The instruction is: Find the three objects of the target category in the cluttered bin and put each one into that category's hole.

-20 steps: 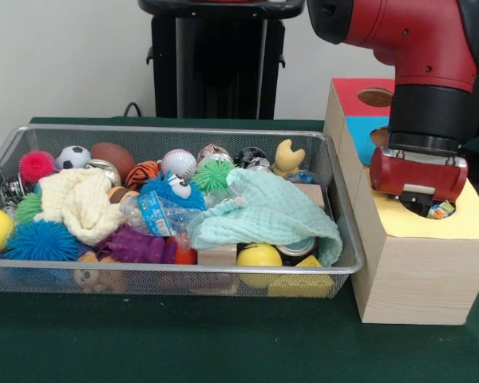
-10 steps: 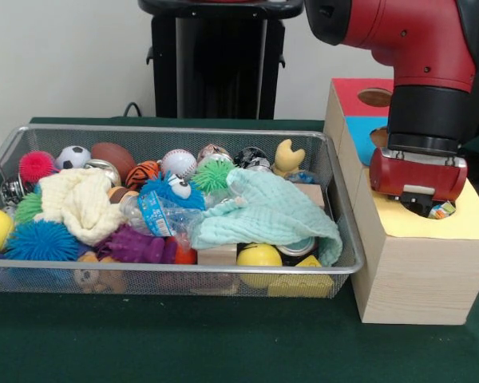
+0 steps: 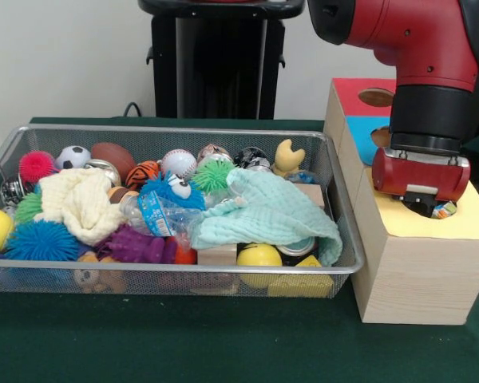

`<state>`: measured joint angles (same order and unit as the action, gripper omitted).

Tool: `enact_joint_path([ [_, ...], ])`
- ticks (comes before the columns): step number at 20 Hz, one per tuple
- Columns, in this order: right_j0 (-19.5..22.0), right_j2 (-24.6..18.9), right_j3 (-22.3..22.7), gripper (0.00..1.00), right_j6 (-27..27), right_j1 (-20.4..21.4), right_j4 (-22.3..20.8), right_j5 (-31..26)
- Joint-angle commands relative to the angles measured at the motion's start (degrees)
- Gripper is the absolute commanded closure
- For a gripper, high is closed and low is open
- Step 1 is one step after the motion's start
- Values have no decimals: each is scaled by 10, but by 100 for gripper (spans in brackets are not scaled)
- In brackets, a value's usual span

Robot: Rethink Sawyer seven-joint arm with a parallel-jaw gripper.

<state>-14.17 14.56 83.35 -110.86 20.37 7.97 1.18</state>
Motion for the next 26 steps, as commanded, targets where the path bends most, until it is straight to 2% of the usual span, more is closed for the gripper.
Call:
enact_joint_path([
  [1,26,-26,37,0,-65,-92,-28,10],
  [6,38,-40,40,0,-61,-87,-35,6],
  [14,35,-33,39,0,-60,-89,-37,15],
  [15,33,-30,38,100,-60,-90,-40,25],
  [19,19,-14,41,100,-77,-95,-28,48],
  [22,26,-22,42,100,-71,-91,-30,35],
  [26,55,-59,50,100,-61,-79,-49,31],
])
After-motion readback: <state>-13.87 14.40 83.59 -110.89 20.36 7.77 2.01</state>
